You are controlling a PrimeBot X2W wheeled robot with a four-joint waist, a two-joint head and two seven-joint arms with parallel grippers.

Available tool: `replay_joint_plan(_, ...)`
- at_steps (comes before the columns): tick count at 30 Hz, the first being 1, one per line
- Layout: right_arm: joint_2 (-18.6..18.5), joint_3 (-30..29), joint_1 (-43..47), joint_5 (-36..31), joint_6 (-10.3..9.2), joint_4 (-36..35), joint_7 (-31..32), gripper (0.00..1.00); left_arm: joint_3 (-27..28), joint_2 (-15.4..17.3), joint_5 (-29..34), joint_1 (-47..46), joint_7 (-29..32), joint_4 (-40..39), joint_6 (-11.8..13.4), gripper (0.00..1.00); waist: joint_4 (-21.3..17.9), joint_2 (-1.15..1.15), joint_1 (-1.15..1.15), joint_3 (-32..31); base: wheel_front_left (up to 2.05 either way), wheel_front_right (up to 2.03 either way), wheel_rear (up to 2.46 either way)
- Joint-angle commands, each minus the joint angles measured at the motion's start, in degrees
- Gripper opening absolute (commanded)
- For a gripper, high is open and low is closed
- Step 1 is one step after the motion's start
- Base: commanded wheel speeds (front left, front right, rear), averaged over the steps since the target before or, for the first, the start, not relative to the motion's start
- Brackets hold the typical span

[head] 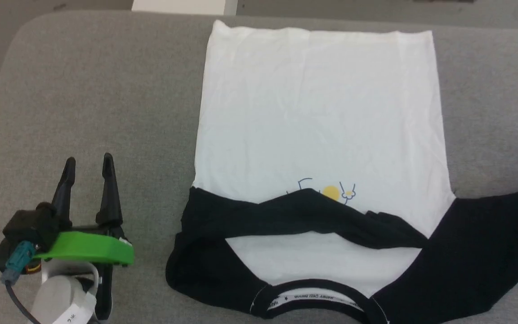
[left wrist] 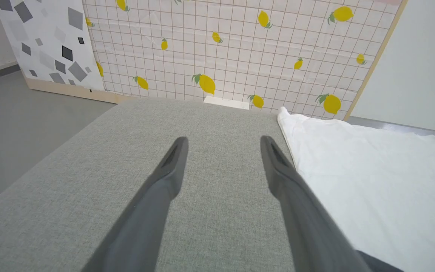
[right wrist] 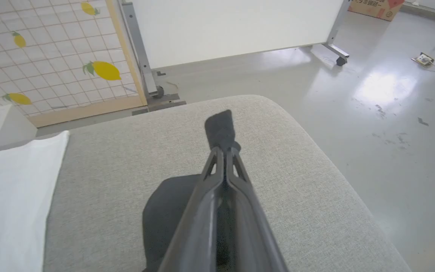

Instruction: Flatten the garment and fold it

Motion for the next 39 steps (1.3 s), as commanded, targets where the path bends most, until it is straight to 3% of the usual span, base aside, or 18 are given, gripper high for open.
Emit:
replay_joint_plan(1,1.38,0.24,1.54,0.88,-0.09,-2.54,-0.18,0.00,0.14,0.27,0.43,1.05,-0.26,0.11,-0.36,1.00,-1.69,0.00,0.00,-4.84,0.00,0.00,0.00)
replay_joint_plan(8,7.47,8.19,9.08,4.08,-0.09,-19.09,1.61,0.00,-0.57,0.70,0.21,2.61,-0.09,0.23,-0.66,1.00,-1.65,0.00,0.00,-7.02,0.00,0.00,0.00)
replay_joint_plan(12,8.77,18.69,12.17,4.78,-0.09,-25.54,3.28,0.00,-1.08,0.72,-0.03,2.83,0.03,0.49,-0.79,1.00,-1.35,0.00,0.00,-7.57,0.00,0.00,0.00)
replay_joint_plan(16,9.01,31.35,13.39,6.24,-0.09,-26.37,4.01,0.00,-1.46,0.74,-0.24,2.60,0.03,0.87,-0.86,1.00,-1.10,0.00,0.00,-7.57,0.00,0.00,0.00)
replay_joint_plan(20,9.04,42.67,11.98,5.69,-0.09,-21.03,3.37,0.00,-1.82,0.77,-0.45,1.97,0.00,1.36,-1.01,1.00,-0.76,0.00,0.00,-7.21,0.00,0.00,0.00)
replay_joint_plan(27,9.05,58.29,6.56,5.50,-0.09,-3.82,0.70,0.00,-2.51,0.41,-0.81,0.21,-0.11,2.34,-1.40,1.00,0.84,0.00,0.00,-5.20,0.00,0.00,0.00)
replay_joint_plan(39,9.05,71.54,-0.70,6.01,-0.09,20.26,-0.30,0.00,-2.72,-0.93,-0.57,-2.54,-0.24,3.22,-2.01,1.00,3.40,0.00,0.00,-1.43,0.00,0.00,0.00)
